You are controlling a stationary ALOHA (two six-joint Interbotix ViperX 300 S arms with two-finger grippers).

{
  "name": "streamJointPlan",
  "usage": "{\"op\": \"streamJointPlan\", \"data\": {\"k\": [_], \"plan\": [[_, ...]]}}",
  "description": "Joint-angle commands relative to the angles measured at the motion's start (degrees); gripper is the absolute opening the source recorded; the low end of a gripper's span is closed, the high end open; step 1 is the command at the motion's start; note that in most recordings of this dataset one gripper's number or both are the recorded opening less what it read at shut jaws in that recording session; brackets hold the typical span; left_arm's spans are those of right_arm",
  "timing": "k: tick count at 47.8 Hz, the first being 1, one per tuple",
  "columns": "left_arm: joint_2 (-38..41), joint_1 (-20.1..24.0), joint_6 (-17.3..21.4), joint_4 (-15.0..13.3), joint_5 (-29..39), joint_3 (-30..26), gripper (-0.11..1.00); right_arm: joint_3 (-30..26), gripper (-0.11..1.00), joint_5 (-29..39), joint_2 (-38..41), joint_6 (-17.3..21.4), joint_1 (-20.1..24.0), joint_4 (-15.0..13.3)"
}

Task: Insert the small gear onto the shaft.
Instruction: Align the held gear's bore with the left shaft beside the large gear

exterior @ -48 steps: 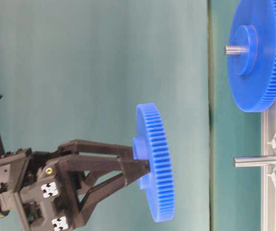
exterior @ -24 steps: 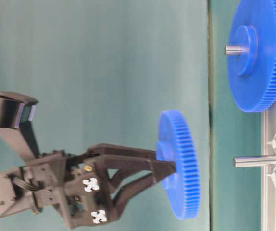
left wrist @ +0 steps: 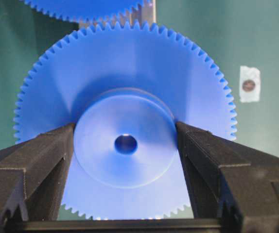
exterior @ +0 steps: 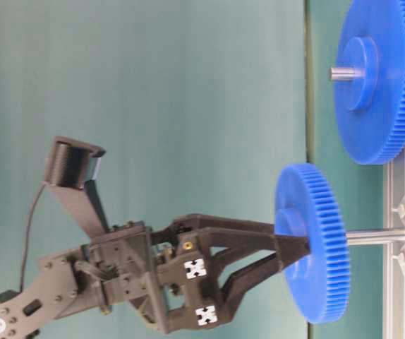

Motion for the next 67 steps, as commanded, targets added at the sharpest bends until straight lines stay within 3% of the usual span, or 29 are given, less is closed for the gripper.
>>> {"op": "streamJointPlan", "data": {"k": [1,33,67], "plan": [[-1.14,0.09,0.09,0.18,-1.14,-0.79,0.69,-0.53,0.0,-0.35,0.26,0.35,-0.09,0.0],[1.76,0.09,0.18,0.18,-2.11,0.97,0.69,0.0,0.0,-0.53,0.18,0.44,-0.18,0.0],[1.41,2.9,0.97,0.18,-3.69,1.58,0.69,0.0,0.0,-0.53,0.18,0.44,-0.18,0.0]]}}
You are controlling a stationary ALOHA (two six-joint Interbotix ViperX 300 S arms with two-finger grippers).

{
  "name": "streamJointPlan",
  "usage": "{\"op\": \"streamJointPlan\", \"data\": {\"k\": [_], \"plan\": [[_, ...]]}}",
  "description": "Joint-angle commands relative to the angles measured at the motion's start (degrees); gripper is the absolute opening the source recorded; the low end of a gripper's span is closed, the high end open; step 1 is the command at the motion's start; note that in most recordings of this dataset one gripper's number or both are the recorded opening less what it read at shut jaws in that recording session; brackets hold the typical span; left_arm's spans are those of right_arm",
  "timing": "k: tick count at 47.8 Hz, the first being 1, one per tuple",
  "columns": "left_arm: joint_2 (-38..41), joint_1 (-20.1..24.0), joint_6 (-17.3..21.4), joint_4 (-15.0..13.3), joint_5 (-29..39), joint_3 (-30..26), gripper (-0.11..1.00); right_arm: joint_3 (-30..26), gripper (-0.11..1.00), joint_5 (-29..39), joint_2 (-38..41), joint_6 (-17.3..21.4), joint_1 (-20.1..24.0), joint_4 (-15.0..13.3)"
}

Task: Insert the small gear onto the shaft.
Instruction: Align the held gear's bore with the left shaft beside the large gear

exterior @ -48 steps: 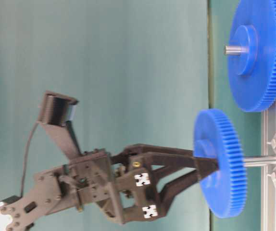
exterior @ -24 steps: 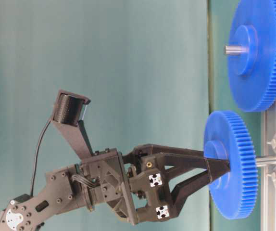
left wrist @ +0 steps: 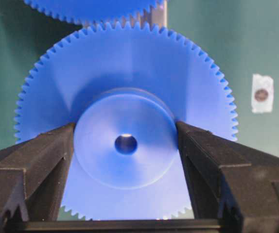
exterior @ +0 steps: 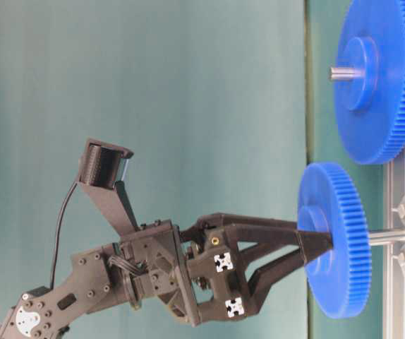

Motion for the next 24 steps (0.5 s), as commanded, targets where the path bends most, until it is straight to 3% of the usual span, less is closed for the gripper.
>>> {"op": "streamJointPlan", "data": {"k": [1,24], "plan": [[-0.7,0.7,-0.26,0.18,-0.62,-0.53,0.69,-0.7,0.0,-0.35,0.18,0.44,-0.18,0.0],[-0.44,-2.81,-4.57,0.18,-3.43,1.32,0.69,-0.7,0.0,-0.44,0.18,0.53,-0.18,0.0]]}}
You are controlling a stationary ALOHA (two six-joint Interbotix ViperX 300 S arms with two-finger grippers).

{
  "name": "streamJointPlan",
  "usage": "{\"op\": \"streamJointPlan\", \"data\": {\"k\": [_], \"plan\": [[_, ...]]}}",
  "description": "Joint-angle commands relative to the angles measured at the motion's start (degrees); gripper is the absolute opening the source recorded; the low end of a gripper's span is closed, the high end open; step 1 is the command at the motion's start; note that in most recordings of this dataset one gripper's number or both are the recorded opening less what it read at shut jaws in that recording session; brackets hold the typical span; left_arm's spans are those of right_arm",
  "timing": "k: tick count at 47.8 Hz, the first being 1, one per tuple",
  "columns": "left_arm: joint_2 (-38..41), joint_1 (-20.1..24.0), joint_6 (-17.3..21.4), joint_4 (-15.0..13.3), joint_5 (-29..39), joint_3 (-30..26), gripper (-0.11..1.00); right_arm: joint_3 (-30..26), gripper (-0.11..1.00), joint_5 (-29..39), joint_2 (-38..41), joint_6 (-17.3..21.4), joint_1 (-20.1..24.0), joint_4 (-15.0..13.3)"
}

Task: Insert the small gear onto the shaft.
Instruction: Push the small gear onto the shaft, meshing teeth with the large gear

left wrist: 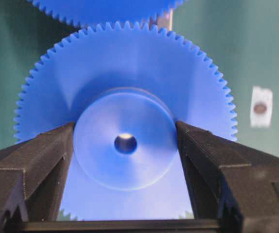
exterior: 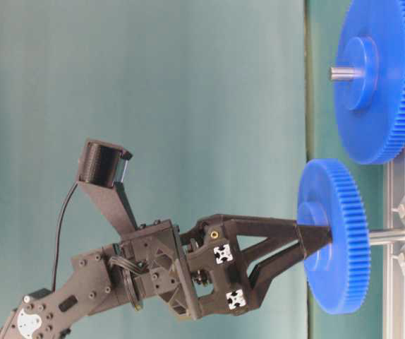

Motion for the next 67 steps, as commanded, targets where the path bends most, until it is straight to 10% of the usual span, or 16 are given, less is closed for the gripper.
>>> {"op": "streamJointPlan", "data": {"k": [1,67], "plan": [[-0.35,-1.58,-0.62,0.18,-1.23,0.44,0.69,-0.62,0.0,-0.44,0.18,0.53,0.0,0.0],[-2.37,2.02,1.41,0.18,-0.44,3.87,0.69,-0.62,0.0,-0.35,-0.09,0.62,-0.09,0.0]]}}
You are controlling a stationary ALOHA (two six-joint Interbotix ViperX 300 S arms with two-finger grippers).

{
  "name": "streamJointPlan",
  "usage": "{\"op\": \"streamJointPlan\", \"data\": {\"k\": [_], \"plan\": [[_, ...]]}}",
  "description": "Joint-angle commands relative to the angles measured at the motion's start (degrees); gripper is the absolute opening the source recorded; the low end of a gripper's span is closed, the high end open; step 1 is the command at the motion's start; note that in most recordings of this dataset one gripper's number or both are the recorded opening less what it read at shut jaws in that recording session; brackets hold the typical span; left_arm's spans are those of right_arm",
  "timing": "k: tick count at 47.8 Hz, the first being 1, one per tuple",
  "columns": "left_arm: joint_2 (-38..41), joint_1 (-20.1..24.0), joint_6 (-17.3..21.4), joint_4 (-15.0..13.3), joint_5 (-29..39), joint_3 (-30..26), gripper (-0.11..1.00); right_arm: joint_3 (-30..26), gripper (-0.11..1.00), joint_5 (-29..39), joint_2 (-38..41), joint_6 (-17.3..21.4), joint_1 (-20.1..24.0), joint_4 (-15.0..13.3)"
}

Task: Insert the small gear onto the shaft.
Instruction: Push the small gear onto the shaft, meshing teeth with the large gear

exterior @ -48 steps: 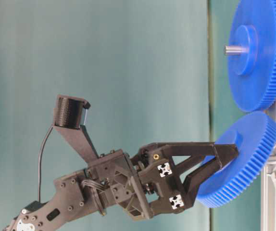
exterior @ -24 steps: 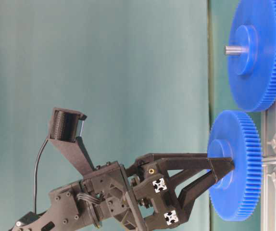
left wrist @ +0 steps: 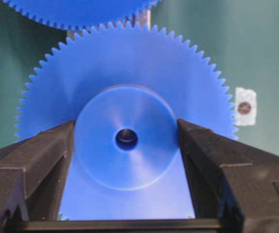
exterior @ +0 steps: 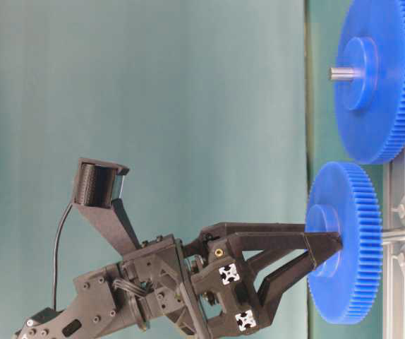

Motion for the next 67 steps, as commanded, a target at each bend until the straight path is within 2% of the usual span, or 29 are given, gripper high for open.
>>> {"op": "streamJointPlan", "data": {"k": [1,21,34,50,67], "plan": [[-0.18,2.02,0.35,0.35,0.53,0.53,0.69,-0.7,0.0,-0.35,0.0,0.62,-0.18,0.0],[-0.09,2.2,0.53,0.35,1.23,1.05,0.69,-0.62,0.0,-0.26,-0.44,0.62,-0.18,0.0],[0.26,2.2,0.53,0.35,4.66,-0.62,0.69,-0.62,0.0,-0.26,-0.53,0.62,-0.18,0.0],[1.05,2.2,0.35,0.35,4.92,-1.23,0.69,-0.62,0.0,-0.26,-0.53,0.62,-0.18,0.0],[3.34,1.93,0.44,0.35,8.53,-3.6,0.69,-0.62,0.0,-0.26,-0.53,0.62,-0.18,0.0]]}}
